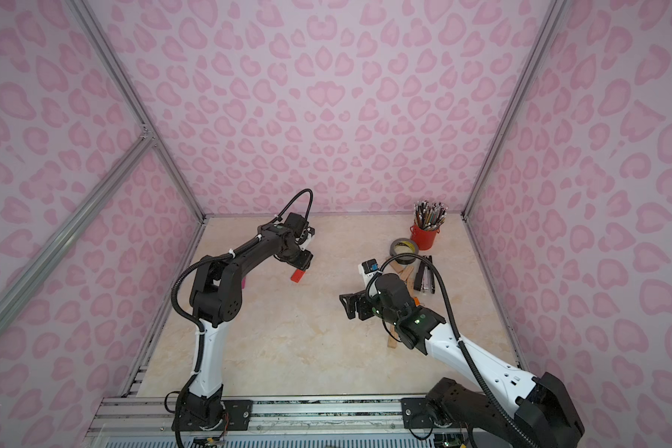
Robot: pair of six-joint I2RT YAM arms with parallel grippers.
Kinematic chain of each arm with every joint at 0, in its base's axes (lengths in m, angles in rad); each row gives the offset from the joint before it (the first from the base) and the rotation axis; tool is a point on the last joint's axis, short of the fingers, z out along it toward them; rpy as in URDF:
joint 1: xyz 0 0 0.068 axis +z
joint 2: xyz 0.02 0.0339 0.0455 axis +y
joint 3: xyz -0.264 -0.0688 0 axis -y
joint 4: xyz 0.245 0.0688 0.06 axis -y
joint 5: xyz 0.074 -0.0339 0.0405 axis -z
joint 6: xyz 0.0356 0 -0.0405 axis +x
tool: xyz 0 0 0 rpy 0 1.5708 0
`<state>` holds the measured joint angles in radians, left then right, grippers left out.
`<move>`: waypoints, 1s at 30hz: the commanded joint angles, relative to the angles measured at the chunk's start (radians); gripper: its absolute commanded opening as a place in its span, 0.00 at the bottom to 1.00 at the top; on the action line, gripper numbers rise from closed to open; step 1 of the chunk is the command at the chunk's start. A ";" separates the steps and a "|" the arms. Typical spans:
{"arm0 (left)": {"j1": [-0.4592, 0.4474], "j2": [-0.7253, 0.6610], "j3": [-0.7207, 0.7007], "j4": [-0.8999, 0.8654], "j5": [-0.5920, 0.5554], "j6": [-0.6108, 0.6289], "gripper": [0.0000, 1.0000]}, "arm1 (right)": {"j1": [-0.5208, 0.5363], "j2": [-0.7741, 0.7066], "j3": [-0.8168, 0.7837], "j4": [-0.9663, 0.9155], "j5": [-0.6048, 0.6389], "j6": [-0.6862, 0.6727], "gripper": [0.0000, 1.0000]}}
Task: Assemble the letter k with building blocks
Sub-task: Assemble the building block at the center of the board.
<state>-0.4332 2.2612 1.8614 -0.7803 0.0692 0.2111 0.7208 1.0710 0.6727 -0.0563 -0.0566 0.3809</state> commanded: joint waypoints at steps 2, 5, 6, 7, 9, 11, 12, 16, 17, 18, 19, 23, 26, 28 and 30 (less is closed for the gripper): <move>0.002 0.016 -0.004 -0.056 0.008 0.020 0.61 | -0.004 0.014 0.001 0.010 -0.009 -0.010 0.98; 0.001 0.020 -0.022 -0.053 0.020 0.021 0.55 | -0.007 0.022 0.003 0.011 -0.008 -0.014 0.99; 0.002 0.019 -0.033 -0.046 0.020 0.020 0.51 | -0.008 0.027 0.006 0.010 -0.008 -0.014 0.99; 0.002 0.016 -0.042 -0.042 0.018 0.020 0.49 | -0.009 0.031 0.007 0.011 -0.008 -0.014 0.99; 0.002 0.014 -0.058 -0.040 0.016 0.024 0.44 | -0.011 0.039 0.011 0.010 -0.009 -0.011 0.98; 0.004 0.010 -0.073 -0.042 0.014 0.029 0.40 | -0.012 0.044 0.012 0.012 -0.011 -0.008 0.99; 0.006 0.005 -0.079 -0.040 0.011 0.030 0.38 | -0.011 0.046 0.012 0.010 -0.011 -0.007 0.99; 0.013 -0.016 -0.096 -0.042 -0.006 0.036 0.35 | -0.012 0.046 0.012 0.012 -0.012 -0.004 0.99; 0.014 -0.022 -0.101 -0.044 -0.018 0.038 0.35 | -0.013 0.046 0.011 0.009 -0.014 -0.004 0.99; 0.016 -0.029 -0.106 -0.046 -0.030 0.039 0.37 | -0.012 0.043 0.010 0.010 -0.015 -0.004 0.99; 0.020 -0.038 -0.115 -0.045 -0.041 0.040 0.39 | -0.013 0.040 0.010 0.010 -0.017 -0.004 0.99; 0.036 -0.078 -0.151 -0.026 -0.032 0.042 0.43 | -0.013 0.033 0.003 0.010 -0.015 0.001 0.99; 0.044 -0.095 -0.165 -0.024 -0.040 0.049 0.39 | -0.013 0.033 0.001 0.009 -0.017 0.006 0.99; 0.051 -0.104 -0.172 -0.022 -0.044 0.055 0.35 | -0.013 0.033 0.003 0.010 -0.019 0.008 0.99; 0.056 -0.106 -0.178 -0.024 -0.047 0.061 0.32 | -0.014 0.033 0.004 0.009 -0.020 0.010 0.99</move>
<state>-0.3840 2.1677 1.6917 -0.8001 0.0376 0.2558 0.7074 1.1057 0.6804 -0.0525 -0.0647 0.3817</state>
